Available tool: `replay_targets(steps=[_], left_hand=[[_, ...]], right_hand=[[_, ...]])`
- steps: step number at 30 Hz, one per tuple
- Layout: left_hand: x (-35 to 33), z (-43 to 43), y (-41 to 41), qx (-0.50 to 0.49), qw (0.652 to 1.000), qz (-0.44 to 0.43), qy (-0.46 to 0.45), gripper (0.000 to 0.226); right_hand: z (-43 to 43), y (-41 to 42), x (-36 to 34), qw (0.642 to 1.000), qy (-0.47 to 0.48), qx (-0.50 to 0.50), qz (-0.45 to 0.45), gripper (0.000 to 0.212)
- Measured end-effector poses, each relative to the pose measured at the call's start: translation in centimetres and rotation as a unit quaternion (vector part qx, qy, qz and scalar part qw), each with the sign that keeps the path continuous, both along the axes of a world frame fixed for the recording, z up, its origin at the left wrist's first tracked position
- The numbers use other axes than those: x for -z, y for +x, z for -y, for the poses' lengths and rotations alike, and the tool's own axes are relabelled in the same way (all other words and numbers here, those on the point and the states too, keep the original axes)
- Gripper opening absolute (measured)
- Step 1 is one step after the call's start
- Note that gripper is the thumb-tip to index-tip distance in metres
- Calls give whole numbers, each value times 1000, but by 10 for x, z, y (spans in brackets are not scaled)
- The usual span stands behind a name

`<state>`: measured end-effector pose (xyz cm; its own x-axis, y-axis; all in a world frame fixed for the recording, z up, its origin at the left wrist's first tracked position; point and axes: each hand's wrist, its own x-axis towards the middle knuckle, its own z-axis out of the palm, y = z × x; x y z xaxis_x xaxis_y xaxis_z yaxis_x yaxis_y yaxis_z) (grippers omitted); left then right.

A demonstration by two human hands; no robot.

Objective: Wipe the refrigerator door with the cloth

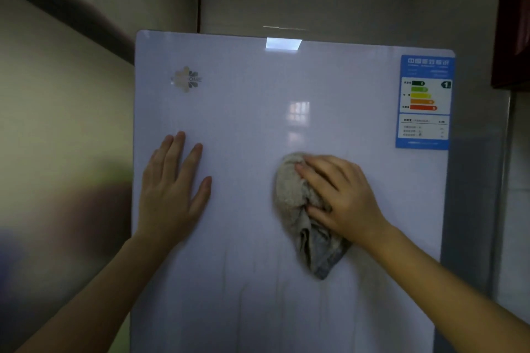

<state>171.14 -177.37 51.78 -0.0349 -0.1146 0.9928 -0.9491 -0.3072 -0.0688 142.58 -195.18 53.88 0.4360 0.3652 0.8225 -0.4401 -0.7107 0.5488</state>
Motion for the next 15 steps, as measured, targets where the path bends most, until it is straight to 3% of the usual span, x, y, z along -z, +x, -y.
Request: replay_targets(steps=[4,7,12,15], left_hand=[[1,0,-2,0,1000,-8,1,61],[0,0,-3,3,1000,-6,-1,60],[0,-1,-3,0,1000,3,-5,59],[0,-1,-3,-2,1000,5,-5,59]], right_hand=[[7,-20,-30,994,71,5,87,66],[7,-24,-30,990,98,-4,104,66],[12,-27,11,999,-3,10,-37,69],[17,-39,4,999,-7,23,-28,69]])
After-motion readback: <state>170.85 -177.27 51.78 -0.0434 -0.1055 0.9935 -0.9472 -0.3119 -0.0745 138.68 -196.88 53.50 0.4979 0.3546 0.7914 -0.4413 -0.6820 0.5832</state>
